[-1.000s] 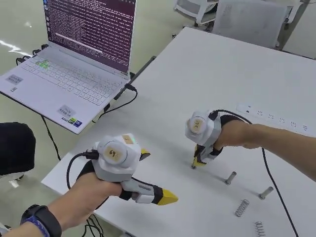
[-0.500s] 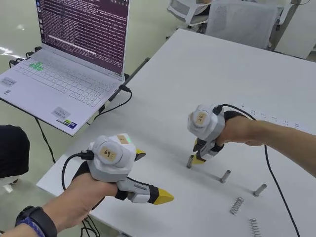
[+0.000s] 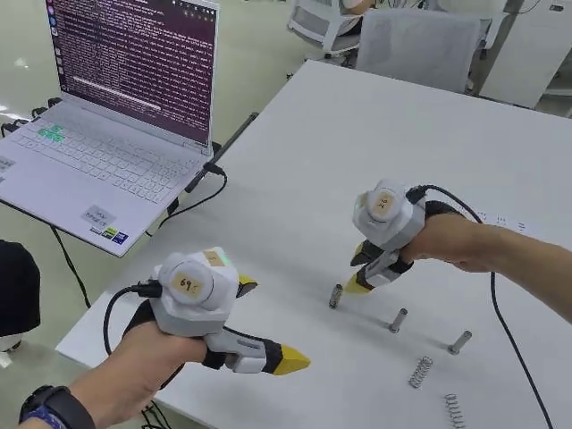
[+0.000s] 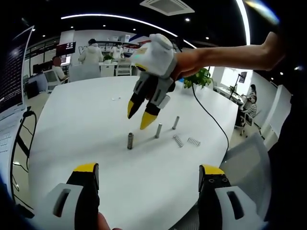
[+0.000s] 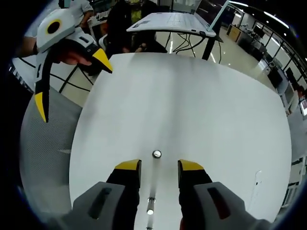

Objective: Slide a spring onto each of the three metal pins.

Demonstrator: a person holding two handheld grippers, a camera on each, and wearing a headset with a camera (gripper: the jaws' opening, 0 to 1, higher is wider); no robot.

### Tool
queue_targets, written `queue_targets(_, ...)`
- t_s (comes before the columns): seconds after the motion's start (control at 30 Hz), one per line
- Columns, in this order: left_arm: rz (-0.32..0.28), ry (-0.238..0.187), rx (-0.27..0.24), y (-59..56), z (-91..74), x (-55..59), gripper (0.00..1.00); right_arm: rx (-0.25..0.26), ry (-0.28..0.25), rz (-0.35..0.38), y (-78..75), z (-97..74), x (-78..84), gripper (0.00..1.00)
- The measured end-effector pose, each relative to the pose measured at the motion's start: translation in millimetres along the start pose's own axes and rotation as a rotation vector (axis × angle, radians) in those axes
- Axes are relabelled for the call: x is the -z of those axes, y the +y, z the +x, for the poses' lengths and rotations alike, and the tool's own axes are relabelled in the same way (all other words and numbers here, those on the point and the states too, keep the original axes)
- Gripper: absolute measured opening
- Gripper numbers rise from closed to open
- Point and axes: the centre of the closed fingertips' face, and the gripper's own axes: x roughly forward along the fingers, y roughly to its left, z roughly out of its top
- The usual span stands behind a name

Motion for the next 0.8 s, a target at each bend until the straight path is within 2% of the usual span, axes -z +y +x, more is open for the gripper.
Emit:
queue_targets(0.33, 0.006, 0.002, 0.008, -2.9, 0.8, -0.8, 0.83, 0.041, -0.088, 0.109, -0.3, -14.5, 5.4, 0.34)
queue_targets(0.63, 0.007, 0.005, 0.01, -2.5, 1.1, -1.1, 0.83, 0.073, -0.145, 0.177, 7.0, -26.9, 14.8, 0.38)
queue_targets(0.8, 0.005, 0.002, 0.011, -1.9, 1.2, -3.2, 0.83, 0.097, -0.202, 0.232, 10.6, -37.0, 18.1, 0.42)
